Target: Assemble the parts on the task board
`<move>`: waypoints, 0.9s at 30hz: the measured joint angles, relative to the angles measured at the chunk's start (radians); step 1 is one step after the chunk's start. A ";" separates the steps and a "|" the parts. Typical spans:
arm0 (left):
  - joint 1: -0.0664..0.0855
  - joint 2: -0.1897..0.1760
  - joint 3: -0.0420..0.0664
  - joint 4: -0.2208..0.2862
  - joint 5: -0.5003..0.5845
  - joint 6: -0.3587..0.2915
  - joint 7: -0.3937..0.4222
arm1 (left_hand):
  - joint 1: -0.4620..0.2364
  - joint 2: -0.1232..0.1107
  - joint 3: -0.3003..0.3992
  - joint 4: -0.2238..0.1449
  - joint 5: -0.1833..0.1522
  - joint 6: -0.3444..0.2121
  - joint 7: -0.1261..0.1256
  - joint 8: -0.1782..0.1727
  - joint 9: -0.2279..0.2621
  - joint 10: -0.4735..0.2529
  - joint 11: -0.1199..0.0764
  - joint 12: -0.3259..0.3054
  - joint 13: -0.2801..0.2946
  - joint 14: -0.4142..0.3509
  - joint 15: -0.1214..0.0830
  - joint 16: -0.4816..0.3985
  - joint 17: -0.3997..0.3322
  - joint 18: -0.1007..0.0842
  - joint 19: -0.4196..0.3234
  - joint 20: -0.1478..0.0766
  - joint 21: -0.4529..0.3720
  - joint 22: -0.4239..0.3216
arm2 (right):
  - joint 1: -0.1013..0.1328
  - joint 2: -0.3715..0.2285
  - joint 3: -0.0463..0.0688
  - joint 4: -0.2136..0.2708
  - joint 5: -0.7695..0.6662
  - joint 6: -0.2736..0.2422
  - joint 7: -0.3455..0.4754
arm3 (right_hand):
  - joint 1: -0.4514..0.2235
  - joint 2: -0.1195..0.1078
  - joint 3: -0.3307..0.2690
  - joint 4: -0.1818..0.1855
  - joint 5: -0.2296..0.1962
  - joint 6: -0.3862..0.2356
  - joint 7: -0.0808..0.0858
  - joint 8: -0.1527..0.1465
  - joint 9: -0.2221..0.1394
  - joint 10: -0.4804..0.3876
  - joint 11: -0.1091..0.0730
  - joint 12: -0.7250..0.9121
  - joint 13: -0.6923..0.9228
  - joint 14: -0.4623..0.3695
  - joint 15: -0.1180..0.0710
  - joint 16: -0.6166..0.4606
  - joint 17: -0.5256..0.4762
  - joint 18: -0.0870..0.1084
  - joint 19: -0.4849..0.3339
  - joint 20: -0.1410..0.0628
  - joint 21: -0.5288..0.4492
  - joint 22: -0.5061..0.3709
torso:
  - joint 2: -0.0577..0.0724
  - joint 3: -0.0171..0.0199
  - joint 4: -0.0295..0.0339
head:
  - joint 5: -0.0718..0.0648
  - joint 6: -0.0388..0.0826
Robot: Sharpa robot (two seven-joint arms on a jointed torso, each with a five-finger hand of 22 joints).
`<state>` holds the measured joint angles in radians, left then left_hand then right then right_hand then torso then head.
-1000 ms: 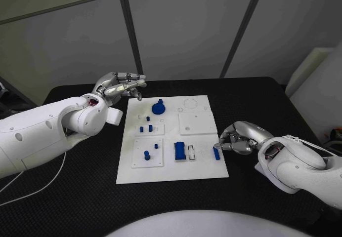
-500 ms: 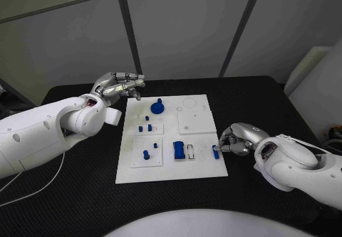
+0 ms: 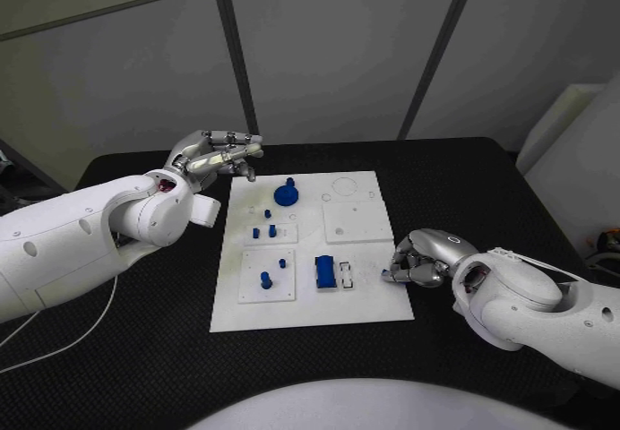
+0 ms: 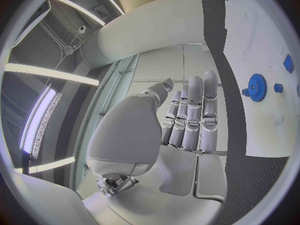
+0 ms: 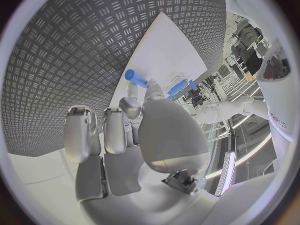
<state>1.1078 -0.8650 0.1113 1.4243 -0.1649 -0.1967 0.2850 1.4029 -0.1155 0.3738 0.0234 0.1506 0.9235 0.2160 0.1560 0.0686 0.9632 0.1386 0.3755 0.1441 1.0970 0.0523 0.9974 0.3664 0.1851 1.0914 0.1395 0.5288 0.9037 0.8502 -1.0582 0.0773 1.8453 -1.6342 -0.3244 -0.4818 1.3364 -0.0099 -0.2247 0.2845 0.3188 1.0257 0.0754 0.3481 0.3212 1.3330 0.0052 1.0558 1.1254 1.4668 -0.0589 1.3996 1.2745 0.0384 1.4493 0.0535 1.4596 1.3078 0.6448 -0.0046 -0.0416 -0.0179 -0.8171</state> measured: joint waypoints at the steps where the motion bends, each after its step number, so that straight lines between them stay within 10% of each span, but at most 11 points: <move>1: 0.000 0.000 0.000 0.000 0.000 0.000 0.000 | 0.000 0.000 0.000 0.000 0.000 0.000 0.000 0.000 0.000 0.000 0.000 0.000 0.000 0.000 0.000 0.000 0.000 0.000 0.000 0.000 0.000 0.000 | -0.001 0.003 0.001 -0.001 -0.002 0.001 0.000 | 0.009 0.003 0.000 0.000 0.002 0.001 0.001 0.000 0.001 0.000 0.000 0.000 0.000 0.000 0.000 0.000 0.000 0.000 0.000 0.000 0.000 0.000 | 0.000 0.0000 0.0000 | 0.000 -0.001; 17: 0.000 -0.005 0.000 0.000 0.000 0.000 0.000 | 0.000 0.000 0.000 0.000 0.000 0.000 0.000 0.000 0.000 0.000 0.000 0.000 0.000 0.000 0.000 0.000 0.000 0.000 0.000 0.000 0.000 0.000 | -0.005 0.023 0.008 0.003 -0.095 0.060 -0.014 | 0.097 -0.028 -0.019 -0.048 -0.035 0.000 0.003 -0.013 0.020 -0.019 0.003 -0.051 -0.028 0.000 0.000 -0.015 -0.006 0.000 -0.013 -0.001 -0.018 0.000 | 0.000 -0.0004 -0.0001 | 0.003 -0.009; 18: 0.000 -0.006 0.000 0.000 0.000 0.000 -0.001 | 0.000 0.000 0.000 0.000 0.000 0.000 0.000 0.000 0.000 0.000 0.000 0.000 0.000 0.000 0.000 0.000 0.000 0.000 0.000 0.000 0.000 0.000 | -0.005 0.024 0.008 0.004 -0.108 0.066 -0.016 | 0.098 -0.029 -0.021 -0.050 -0.043 -0.003 0.006 -0.013 0.048 -0.024 0.002 -0.054 -0.031 0.000 0.000 -0.015 -0.005 0.000 -0.013 -0.002 -0.022 0.000 | -0.001 -0.0004 -0.0001 | 0.003 -0.010; 20: 0.000 -0.006 0.000 0.000 0.000 0.000 -0.001 | 0.000 0.000 0.000 0.000 0.000 0.000 0.000 0.000 0.000 0.000 0.000 0.000 0.000 0.000 0.000 0.000 0.000 0.000 0.000 0.000 0.000 0.000 | -0.006 0.026 0.008 0.004 -0.136 0.082 -0.020 | 0.101 -0.032 -0.024 -0.053 -0.052 -0.016 0.011 -0.038 0.313 -0.027 0.006 -0.061 -0.036 0.000 0.000 -0.015 0.000 0.000 -0.015 0.000 -0.022 0.000 | -0.001 -0.0004 0.0000 | 0.003 -0.010; 27: 0.000 -0.006 0.000 -0.001 0.000 0.000 -0.001 | 0.000 0.000 -0.003 -0.003 0.000 0.000 0.000 0.000 0.000 0.000 0.000 0.000 -0.001 0.000 0.000 0.000 0.000 0.000 0.000 0.000 -0.004 0.000 | -0.006 0.030 0.008 0.013 -0.204 0.117 -0.031 | 0.109 -0.030 -0.026 -0.061 -0.058 -0.017 0.012 -0.042 0.321 -0.038 0.009 -0.072 -0.045 0.000 0.000 -0.015 0.006 0.000 -0.022 0.003 -0.031 0.000 | -0.001 -0.0003 0.0000 | 0.005 -0.010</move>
<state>1.1076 -0.8712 0.1113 1.4235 -0.1649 -0.1965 0.2838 1.4029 -0.1155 0.3710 0.0205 0.1506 0.9235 0.2160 0.1560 0.0686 0.9634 0.1385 0.3755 0.1432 1.0970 0.0524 0.9974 0.3666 0.1851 1.0914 0.1395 0.5249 0.9039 0.8439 -1.0286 0.0857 1.8586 -1.8384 -0.2073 -0.5125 1.4454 -0.0394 -0.2503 0.2233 0.2612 1.0084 0.0878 0.3057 0.6424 1.2954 0.0138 0.9833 1.0804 1.4668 -0.0589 1.3844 1.2806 0.0385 1.4274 0.0569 1.4283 1.3076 0.6435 -0.0049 -0.0416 -0.0134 -0.8270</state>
